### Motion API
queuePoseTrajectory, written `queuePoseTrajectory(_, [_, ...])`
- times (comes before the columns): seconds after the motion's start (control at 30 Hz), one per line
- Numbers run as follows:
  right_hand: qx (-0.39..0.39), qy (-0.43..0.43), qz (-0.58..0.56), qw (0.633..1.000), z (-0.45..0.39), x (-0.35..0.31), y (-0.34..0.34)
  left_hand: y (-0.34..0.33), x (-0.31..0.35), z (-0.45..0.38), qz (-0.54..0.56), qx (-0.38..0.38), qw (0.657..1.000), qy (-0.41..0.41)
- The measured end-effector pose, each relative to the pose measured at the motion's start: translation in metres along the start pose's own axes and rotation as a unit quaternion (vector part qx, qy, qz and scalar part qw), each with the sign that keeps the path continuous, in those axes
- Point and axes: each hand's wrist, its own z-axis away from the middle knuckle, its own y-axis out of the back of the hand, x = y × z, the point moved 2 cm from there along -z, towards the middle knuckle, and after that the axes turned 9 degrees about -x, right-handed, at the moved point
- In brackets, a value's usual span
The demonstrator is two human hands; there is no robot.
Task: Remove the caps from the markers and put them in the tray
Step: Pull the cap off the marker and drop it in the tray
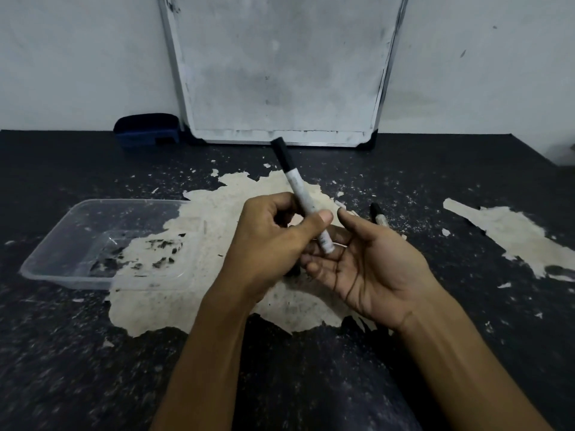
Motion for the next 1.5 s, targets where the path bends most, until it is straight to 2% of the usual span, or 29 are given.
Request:
queuePoseTrajectory(0.1, [0.000, -0.001, -0.002, 1.000, 0.000, 0.000, 0.001, -0.002, -0.001, 0.000, 0.040, -0.033, 0.998, 0.023])
queuePoseTrajectory(0.2, [-0.006, -0.005, 0.002, 1.000, 0.000, 0.000, 0.001, -0.002, -0.001, -0.002, -0.029, -0.013, 0.999, 0.010])
queuePoseTrajectory(0.27, [-0.005, -0.006, 0.002, 1.000, -0.001, 0.001, 0.001, -0.003, 0.001, -0.002, 0.005, -0.013, 1.000, 0.003])
queuePoseTrajectory(0.37, [-0.009, 0.004, -0.001, 1.000, 0.000, 0.001, -0.001, -0.003, 0.001, -0.004, -0.033, -0.017, 0.999, 0.008])
queuePoseTrajectory(0.5, [-0.013, 0.002, 0.000, 1.000, 0.001, -0.001, -0.001, -0.003, 0.002, -0.006, 0.034, -0.015, 0.999, 0.007])
queuePoseTrajectory(0.7, [-0.011, 0.000, 0.005, 1.000, 0.001, 0.001, -0.001, 0.001, 0.005, -0.005, 0.015, -0.035, 0.999, -0.032])
queuePoseTrajectory(0.8, [-0.005, -0.003, 0.001, 1.000, 0.000, 0.001, 0.001, 0.002, 0.009, -0.004, 0.062, -0.047, 0.996, -0.035])
queuePoseTrajectory(0.9, [-0.002, -0.004, 0.001, 1.000, -0.002, 0.002, 0.003, 0.003, -0.002, -0.007, -0.083, -0.021, 0.996, -0.021])
queuePoseTrajectory(0.93, [-0.005, -0.007, 0.002, 1.000, -0.003, 0.003, 0.003, 0.002, -0.004, -0.007, -0.100, -0.018, 0.995, -0.019])
queuePoseTrajectory(1.03, [-0.008, -0.012, -0.003, 1.000, -0.003, 0.004, 0.002, -0.002, 0.002, -0.005, -0.012, -0.026, 0.999, -0.018])
queuePoseTrajectory(1.13, [-0.009, -0.006, -0.005, 1.000, -0.001, 0.002, 0.001, 0.000, 0.001, -0.007, -0.026, -0.031, 0.999, -0.016])
queuePoseTrajectory(1.23, [-0.009, -0.009, -0.001, 1.000, -0.001, 0.002, 0.001, 0.000, 0.002, -0.006, 0.027, -0.028, 0.999, -0.005])
queuePoseTrajectory(1.3, [-0.013, -0.007, 0.002, 1.000, -0.001, 0.003, 0.001, -0.001, 0.001, -0.007, -0.012, -0.034, 0.999, 0.003])
queuePoseTrajectory(1.37, [-0.011, -0.007, 0.003, 1.000, -0.001, 0.003, 0.000, -0.004, 0.000, -0.006, 0.002, -0.045, 0.999, 0.004])
queuePoseTrajectory(1.5, [-0.008, 0.012, -0.001, 1.000, 0.001, 0.002, -0.002, -0.005, -0.001, -0.006, -0.066, -0.024, 0.997, -0.033])
